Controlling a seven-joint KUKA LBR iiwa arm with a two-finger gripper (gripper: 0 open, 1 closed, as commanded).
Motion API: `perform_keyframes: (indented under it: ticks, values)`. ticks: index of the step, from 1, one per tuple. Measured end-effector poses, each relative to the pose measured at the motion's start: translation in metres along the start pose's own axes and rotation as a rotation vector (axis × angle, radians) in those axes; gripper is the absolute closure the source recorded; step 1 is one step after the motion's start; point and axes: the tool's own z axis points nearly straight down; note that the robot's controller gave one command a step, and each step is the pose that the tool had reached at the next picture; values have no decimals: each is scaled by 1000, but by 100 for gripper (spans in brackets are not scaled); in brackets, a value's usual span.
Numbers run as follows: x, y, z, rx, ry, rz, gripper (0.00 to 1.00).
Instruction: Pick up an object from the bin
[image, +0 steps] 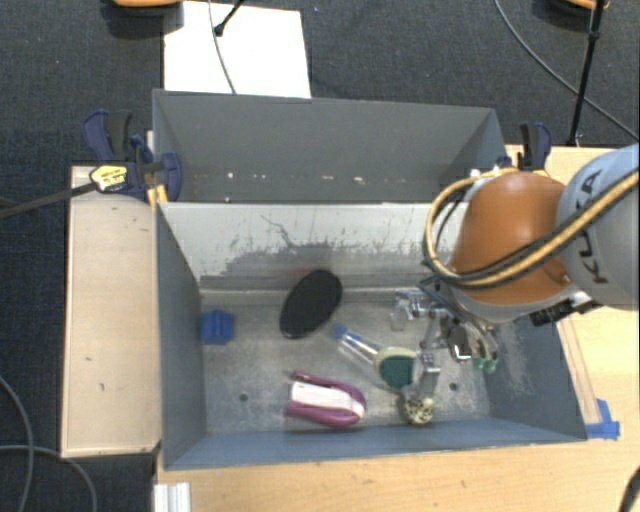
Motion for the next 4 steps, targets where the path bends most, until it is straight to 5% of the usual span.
perform_keyframes:
  ticks: [1,4]
  values:
    - [-7,-25,104,0,-2,248,0]
    - [-8,-25,103,-1,-4,248,0]
